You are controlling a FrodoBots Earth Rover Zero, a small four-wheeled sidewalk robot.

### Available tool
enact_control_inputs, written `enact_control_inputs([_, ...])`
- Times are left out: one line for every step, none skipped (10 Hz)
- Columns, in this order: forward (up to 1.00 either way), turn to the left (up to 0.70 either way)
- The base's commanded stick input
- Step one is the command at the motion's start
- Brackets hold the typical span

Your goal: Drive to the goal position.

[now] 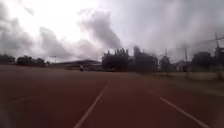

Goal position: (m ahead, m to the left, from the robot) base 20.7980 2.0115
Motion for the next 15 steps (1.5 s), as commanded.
enact_control_inputs([0.85, 0.00])
enact_control_inputs([0.85, 0.00])
enact_control_inputs([0.85, 0.00])
enact_control_inputs([0.85, 0.00])
enact_control_inputs([0.85, 0.00])
enact_control_inputs([0.85, 0.00])
enact_control_inputs([0.85, 0.00])
enact_control_inputs([0.85, 0.00])
enact_control_inputs([0.85, 0.00])
enact_control_inputs([0.85, 0.00])
enact_control_inputs([0.85, 0.00])
enact_control_inputs([0.85, 0.00])
enact_control_inputs([0.85, 0.00])
enact_control_inputs([0.85, 0.00])
enact_control_inputs([0.85, -0.34])
